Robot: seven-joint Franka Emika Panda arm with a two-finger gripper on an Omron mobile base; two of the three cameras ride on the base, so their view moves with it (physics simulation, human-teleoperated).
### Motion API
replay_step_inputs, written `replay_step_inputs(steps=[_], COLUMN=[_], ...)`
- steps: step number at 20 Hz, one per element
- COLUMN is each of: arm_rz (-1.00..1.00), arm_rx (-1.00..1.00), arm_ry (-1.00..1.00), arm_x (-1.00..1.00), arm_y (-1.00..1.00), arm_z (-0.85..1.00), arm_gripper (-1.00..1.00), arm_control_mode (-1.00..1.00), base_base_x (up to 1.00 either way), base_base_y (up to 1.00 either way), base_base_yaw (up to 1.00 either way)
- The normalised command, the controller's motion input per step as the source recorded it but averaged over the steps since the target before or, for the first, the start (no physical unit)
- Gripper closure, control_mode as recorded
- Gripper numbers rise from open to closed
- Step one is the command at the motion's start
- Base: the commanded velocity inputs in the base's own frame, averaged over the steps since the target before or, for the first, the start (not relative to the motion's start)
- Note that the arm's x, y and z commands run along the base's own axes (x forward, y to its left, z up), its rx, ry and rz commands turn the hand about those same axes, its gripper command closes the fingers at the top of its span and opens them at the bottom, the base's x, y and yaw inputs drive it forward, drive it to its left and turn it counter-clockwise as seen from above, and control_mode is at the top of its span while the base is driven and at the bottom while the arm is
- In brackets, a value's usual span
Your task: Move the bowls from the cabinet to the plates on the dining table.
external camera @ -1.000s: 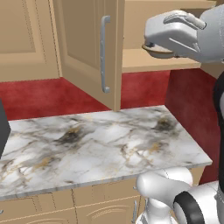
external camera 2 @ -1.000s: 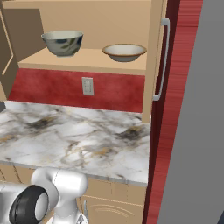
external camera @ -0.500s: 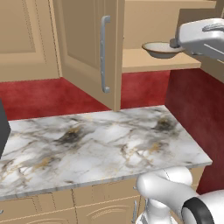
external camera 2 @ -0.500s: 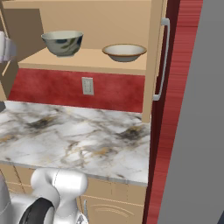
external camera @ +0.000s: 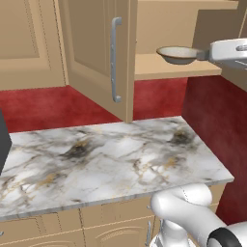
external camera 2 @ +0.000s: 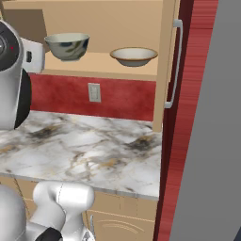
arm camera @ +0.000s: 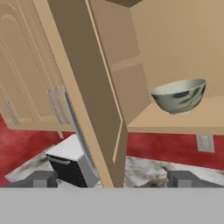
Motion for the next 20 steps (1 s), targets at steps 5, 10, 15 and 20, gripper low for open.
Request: replay_step_inputs(steps=[5,10,15,20], arm_rz=[0.04,0.0,0.0,0.0], arm_rx=[0.0,0.0,0.0,0.01], arm_ry=[-0.07,-0.07,-0.04,-0.01], arm_x=[0.43,0.43,0.44,0.44], arm_y=[0.01,0.24,0.23,0.15], arm_z=[-0.16,-0.17,-0.14,-0.02], arm_gripper=[-1.0,-1.0,-1.0,-1.0], arm_control_mode=[-1.0,-1.0,-1.0,-1.0], base_base_x=[0.0,0.0,0.0,0.0], base_base_y=[0.0,0.0,0.0,0.0], base_base_yaw=[0.0,0.0,0.0,0.0])
